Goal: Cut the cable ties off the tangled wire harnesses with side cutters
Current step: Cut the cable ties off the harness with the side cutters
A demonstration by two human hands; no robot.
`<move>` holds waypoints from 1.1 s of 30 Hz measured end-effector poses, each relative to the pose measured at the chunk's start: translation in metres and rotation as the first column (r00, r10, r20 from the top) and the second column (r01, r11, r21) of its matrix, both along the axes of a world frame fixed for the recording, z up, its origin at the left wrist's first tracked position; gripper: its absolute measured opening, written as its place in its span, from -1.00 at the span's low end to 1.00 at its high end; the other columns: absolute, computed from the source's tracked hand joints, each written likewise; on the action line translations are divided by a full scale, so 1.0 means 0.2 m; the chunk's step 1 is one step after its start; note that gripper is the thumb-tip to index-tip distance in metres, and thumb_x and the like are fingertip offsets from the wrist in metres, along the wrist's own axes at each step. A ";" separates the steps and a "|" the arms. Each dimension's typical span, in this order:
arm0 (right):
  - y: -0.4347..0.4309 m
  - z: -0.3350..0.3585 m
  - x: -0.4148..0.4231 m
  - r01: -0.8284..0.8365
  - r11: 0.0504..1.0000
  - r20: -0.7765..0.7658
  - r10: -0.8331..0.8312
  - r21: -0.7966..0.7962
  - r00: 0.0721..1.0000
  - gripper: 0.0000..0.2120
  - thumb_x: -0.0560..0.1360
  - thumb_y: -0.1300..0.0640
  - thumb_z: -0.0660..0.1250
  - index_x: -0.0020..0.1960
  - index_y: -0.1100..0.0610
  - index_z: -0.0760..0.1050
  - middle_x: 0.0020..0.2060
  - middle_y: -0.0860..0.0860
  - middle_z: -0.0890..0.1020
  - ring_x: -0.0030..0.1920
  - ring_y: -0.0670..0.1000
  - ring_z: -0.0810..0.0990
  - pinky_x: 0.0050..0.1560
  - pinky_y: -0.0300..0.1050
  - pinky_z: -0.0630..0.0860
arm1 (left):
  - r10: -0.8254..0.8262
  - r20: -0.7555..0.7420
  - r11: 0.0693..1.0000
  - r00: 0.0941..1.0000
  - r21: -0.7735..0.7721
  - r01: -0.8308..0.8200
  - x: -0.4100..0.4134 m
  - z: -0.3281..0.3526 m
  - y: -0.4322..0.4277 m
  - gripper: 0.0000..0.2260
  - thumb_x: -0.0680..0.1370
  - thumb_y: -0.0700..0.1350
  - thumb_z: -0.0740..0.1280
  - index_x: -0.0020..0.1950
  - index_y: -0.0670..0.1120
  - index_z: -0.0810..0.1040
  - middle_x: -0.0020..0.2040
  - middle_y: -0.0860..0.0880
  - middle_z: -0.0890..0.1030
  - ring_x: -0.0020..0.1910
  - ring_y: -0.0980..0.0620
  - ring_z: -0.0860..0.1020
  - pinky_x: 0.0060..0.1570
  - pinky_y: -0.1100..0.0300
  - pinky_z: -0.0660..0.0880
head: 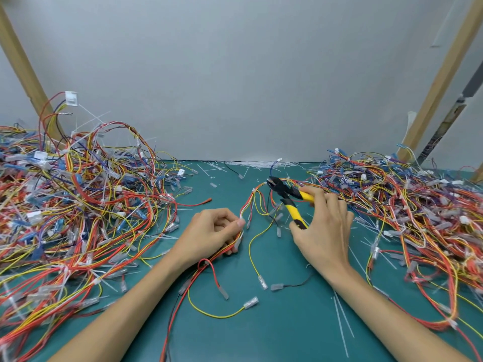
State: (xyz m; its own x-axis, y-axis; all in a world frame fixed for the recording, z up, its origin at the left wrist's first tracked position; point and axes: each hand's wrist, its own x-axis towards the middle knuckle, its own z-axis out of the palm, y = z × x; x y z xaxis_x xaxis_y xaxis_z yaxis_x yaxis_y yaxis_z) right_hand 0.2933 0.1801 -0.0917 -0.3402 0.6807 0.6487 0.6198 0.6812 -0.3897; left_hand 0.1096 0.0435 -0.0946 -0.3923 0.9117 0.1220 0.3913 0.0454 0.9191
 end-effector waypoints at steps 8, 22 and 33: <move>0.02 0.01 0.01 -0.042 0.988 -0.099 0.028 -0.148 0.995 -0.45 0.28 0.10 0.51 0.21 -0.11 0.40 -0.02 -0.10 0.50 0.06 0.04 0.42 -0.03 -0.10 0.18 | 0.131 -0.073 0.989 0.989 -0.053 -0.135 0.04 0.04 0.02 -0.65 0.61 -0.01 0.30 -0.35 -0.11 0.51 -0.48 -0.01 0.60 -0.53 0.05 0.54 -0.46 0.28 0.46; 0.01 0.02 0.01 -0.095 0.972 -0.070 0.082 -0.216 0.994 -0.51 0.32 0.05 0.48 0.21 -0.09 0.43 -0.05 -0.14 0.44 0.07 0.03 0.43 0.00 -0.10 0.19 | 0.078 -0.064 0.993 0.995 -0.088 -0.084 0.03 0.05 0.01 -0.68 0.61 -0.12 0.27 -0.35 -0.11 0.55 -0.44 -0.02 0.61 -0.50 0.05 0.54 -0.46 0.30 0.44; -0.08 0.02 0.00 -0.223 0.975 0.117 0.224 -0.021 0.967 -0.53 0.20 -0.01 0.41 0.12 -0.14 0.49 -0.11 -0.15 0.53 -0.09 0.01 0.47 -0.03 -0.07 0.41 | -0.036 0.287 0.993 0.957 -0.096 0.066 0.00 0.09 0.01 -0.75 0.67 -0.22 0.12 -0.09 -0.26 0.53 -0.27 -0.13 0.70 -0.43 -0.01 0.63 -0.42 0.29 0.52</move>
State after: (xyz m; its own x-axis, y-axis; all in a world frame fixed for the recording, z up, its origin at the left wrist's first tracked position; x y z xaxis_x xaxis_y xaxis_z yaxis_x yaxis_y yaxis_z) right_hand 0.2936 0.1643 -0.0884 -0.5582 0.5831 0.5902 0.4940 0.8051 -0.3282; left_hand 0.1100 0.0464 -0.0760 -0.3496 0.9332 -0.0835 0.1190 0.1326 0.9840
